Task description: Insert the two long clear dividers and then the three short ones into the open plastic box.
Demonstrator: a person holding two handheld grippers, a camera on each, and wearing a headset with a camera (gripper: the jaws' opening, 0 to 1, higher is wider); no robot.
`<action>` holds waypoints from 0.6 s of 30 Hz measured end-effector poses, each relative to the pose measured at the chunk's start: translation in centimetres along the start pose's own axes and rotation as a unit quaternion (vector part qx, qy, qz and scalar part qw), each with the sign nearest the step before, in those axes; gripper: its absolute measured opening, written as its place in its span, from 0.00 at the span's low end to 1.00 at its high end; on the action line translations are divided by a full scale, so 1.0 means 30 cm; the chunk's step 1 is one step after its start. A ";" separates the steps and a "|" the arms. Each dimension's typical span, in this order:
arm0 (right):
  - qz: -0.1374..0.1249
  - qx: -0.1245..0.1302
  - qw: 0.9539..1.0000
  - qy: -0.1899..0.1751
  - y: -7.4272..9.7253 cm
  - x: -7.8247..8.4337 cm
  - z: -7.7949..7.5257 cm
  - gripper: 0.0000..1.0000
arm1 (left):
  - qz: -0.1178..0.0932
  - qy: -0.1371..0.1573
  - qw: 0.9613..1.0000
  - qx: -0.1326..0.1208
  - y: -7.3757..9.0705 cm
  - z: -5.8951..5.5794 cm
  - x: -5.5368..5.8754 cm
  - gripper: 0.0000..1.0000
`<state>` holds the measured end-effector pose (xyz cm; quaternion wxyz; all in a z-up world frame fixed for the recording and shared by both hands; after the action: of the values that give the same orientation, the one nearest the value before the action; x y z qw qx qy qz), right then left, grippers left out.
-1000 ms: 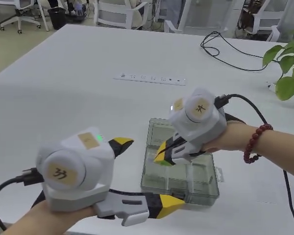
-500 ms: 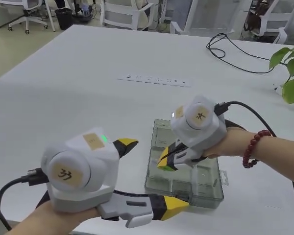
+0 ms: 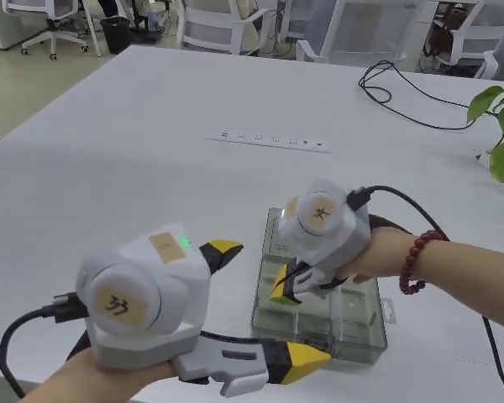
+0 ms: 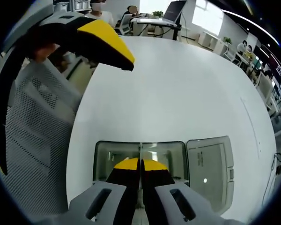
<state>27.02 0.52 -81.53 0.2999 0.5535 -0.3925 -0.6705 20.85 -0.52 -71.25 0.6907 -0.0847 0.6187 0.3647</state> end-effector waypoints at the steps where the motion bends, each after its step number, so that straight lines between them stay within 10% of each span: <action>1: 0.002 0.000 1.000 -0.001 0.001 0.000 0.000 0.02 | 0.000 0.001 1.000 0.000 0.001 0.000 0.001 0.93; 18: -0.017 -0.002 0.999 -0.041 0.005 -0.001 0.000 0.06 | 0.000 0.005 1.000 -0.007 0.002 0.005 0.003 0.93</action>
<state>27.02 0.46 -81.40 0.2734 0.5314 -0.3941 -0.6983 20.94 -0.36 -71.29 0.6868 -0.0912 0.6200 0.3681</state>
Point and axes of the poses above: the centre of the closed fingertips' face, and the gripper's own axes: y roughly backward along the fingers, z roughly to its left, x roughly out of its underside, the point moved 1 cm from there along y, roughly backward along the fingers, and after that the axes turned 14 degrees about -y, right-handed, at the moved point
